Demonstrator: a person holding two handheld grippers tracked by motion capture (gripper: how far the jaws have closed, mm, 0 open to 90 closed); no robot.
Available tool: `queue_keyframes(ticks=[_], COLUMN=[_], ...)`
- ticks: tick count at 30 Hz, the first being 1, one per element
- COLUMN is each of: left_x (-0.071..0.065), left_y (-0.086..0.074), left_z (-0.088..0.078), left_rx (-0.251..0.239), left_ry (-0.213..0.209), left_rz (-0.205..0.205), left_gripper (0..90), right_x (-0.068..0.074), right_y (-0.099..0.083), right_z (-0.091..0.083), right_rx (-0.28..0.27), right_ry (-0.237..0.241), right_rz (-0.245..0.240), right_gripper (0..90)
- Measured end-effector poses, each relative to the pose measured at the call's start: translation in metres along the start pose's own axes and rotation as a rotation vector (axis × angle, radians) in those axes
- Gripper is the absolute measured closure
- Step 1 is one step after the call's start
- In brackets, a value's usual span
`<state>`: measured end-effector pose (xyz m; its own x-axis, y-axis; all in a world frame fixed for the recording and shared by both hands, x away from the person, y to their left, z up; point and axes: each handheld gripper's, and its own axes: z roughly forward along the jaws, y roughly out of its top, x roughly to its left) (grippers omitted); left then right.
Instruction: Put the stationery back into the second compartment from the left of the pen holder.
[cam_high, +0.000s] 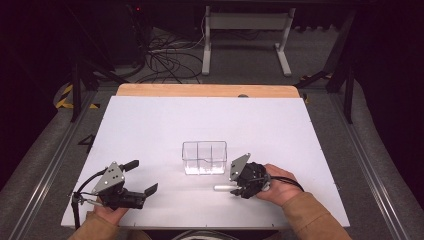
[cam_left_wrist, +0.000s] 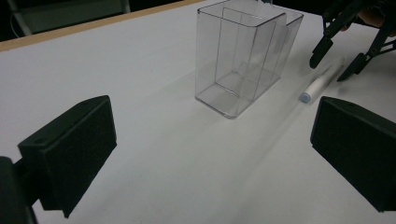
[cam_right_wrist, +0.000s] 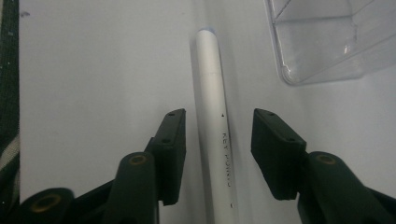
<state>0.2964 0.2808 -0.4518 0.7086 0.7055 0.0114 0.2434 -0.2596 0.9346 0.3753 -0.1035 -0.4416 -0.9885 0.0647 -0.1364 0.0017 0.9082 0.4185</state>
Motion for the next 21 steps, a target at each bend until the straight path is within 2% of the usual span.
queue_keyframes(ticks=[12, 21], left_x=[0.0, 0.0002], left_y=[-0.0001, -0.0002], left_z=[-0.0002, -0.0002], left_rx=[0.0, 0.001], left_ry=[-0.003, -0.002], left_rz=[0.001, 0.002], left_gripper=[1.1, 1.1], right_x=[-0.0025, -0.0021], right_y=[-0.0011, -0.002], right_z=[0.0072, 0.0072], right_rx=[0.028, 0.022], right_ry=[0.033, 0.029], right_rz=[-0.058, -0.081], right_gripper=[77.2, 78.2])
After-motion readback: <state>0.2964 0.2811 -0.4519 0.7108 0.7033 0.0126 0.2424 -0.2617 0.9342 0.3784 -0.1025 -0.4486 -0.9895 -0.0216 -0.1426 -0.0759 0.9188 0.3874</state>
